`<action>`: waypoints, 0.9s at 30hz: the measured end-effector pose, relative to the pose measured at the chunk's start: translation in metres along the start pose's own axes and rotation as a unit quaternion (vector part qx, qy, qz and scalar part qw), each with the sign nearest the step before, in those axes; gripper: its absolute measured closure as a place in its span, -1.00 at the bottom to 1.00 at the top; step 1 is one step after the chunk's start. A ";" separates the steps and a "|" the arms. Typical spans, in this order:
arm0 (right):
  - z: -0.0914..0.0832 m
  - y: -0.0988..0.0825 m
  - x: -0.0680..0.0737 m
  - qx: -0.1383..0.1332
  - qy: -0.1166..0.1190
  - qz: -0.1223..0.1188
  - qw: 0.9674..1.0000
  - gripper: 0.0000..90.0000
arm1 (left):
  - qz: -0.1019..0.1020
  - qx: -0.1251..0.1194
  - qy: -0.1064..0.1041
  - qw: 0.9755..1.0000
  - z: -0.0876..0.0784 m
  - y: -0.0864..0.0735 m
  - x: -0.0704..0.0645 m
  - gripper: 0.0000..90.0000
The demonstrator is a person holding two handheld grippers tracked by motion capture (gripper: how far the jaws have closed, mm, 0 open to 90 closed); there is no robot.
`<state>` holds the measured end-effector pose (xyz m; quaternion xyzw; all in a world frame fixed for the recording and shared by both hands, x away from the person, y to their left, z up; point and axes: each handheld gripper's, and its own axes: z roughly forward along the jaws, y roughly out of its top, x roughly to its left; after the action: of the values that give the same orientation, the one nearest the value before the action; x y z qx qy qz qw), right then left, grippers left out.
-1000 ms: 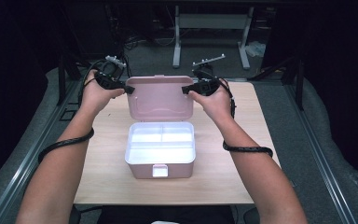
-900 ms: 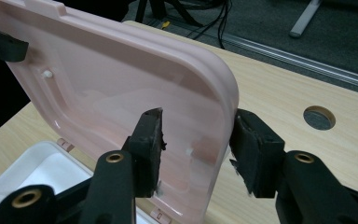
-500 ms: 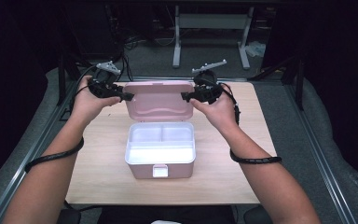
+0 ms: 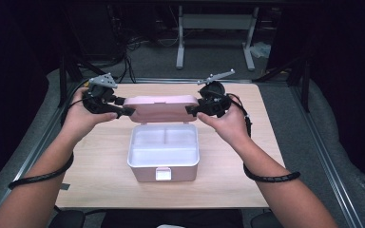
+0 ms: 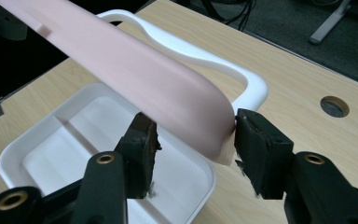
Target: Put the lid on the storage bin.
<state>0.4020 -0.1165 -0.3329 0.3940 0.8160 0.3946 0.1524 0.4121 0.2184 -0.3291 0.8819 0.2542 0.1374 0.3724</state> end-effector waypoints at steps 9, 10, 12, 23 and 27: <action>-0.009 -0.017 0.010 0.021 0.011 -0.007 1.000 0.06 | 0.021 0.014 -0.003 1.000 -0.007 -0.014 -0.021 0.15; -0.009 -0.021 0.011 0.021 0.014 -0.008 1.000 0.05 | 0.024 0.016 -0.001 1.000 -0.007 -0.017 -0.024 0.14; -0.009 -0.030 0.014 0.027 0.020 -0.011 0.999 0.02 | 0.033 0.023 -0.001 0.999 -0.006 -0.024 -0.031 0.11; -0.011 -0.074 0.024 0.029 0.044 -0.015 0.998 0.03 | 0.054 0.039 0.021 0.998 -0.002 -0.052 -0.061 0.02; -0.014 -0.084 0.029 0.027 0.049 -0.023 0.998 0.03 | 0.049 0.044 0.006 0.998 -0.002 -0.064 -0.068 0.09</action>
<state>0.3313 -0.1340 -0.3865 0.3596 0.8417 0.3873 0.1106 0.3324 0.2201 -0.3780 0.9079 0.2188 0.1499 0.3245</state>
